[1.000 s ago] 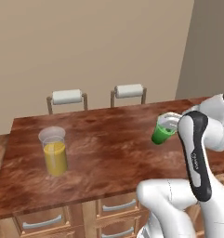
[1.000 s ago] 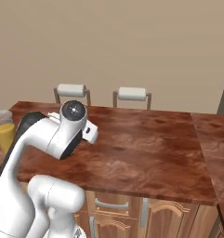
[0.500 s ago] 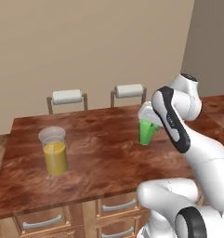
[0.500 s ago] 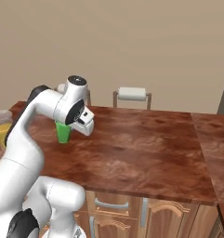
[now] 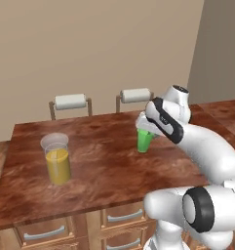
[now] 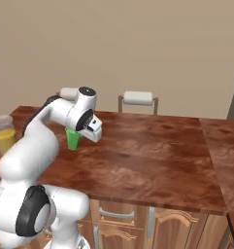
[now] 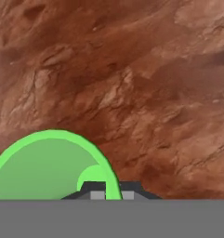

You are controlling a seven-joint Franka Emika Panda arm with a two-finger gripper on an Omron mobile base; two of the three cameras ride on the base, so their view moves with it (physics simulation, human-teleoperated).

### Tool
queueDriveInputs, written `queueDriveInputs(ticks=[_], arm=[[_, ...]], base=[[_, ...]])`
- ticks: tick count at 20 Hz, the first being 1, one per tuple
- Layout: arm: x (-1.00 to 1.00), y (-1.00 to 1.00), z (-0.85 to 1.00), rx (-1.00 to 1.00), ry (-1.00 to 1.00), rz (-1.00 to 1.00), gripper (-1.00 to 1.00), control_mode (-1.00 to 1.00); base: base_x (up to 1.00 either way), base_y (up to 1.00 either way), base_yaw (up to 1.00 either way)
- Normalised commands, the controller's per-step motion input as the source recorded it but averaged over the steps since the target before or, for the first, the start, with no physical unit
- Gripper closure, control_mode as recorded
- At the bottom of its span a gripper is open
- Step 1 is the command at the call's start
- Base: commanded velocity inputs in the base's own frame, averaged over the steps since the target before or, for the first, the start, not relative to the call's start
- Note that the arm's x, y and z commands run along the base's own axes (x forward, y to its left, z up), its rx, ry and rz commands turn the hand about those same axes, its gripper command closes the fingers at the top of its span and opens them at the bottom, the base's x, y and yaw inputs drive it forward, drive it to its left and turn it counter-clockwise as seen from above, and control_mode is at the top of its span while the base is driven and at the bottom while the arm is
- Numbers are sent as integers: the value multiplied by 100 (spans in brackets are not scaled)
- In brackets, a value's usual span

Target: Place the pitcher and cup on the dining counter for serving.

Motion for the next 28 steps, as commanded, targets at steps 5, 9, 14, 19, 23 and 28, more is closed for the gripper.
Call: queueDriveInputs(ticks=[5,9,14,19,23,28], arm=[[100,18,-34,0,0,-4,100,-100],[72,17,-30,0,-1,-4,100,-100],[20,14,-65,-3,0,0,100,-100],[4,8,-69,-3,0,0,100,-100],[0,5,-57,-2,-2,0,100,-100],[0,0,-21,0,-1,0,-100,-100]], base=[[0,0,0],[0,0,0],[0,0,0],[0,0,0],[0,0,0],[0,0,0]])
